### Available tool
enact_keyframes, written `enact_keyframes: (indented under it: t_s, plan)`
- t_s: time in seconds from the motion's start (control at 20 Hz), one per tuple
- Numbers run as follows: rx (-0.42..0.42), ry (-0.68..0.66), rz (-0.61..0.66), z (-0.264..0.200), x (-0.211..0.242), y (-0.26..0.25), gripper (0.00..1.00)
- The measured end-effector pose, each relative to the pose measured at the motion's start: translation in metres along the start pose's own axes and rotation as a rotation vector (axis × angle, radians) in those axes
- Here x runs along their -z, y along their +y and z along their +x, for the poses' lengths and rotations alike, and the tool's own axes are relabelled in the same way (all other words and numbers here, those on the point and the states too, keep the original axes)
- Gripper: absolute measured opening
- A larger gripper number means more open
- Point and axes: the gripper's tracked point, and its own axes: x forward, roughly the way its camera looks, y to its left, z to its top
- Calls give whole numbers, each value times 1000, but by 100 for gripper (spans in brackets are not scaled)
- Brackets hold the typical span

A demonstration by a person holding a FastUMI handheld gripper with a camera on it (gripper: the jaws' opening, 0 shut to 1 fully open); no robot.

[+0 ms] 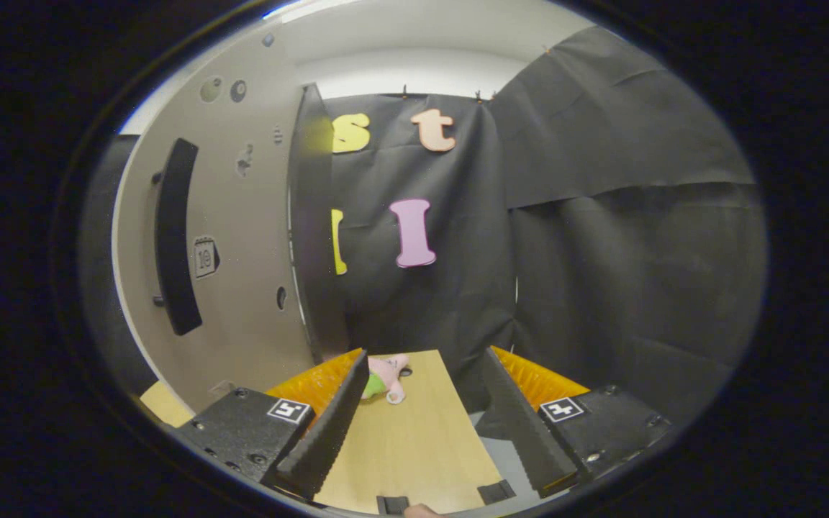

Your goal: Open the shoe cabinet door, grab the shoes and put them into the shoe cabinet, then close the shoe cabinet door.

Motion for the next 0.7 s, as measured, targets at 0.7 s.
enact_keyframes:
  t_s: [0.7]
  plan:
    - [-166, 118, -119, 16, 43, 107, 95]
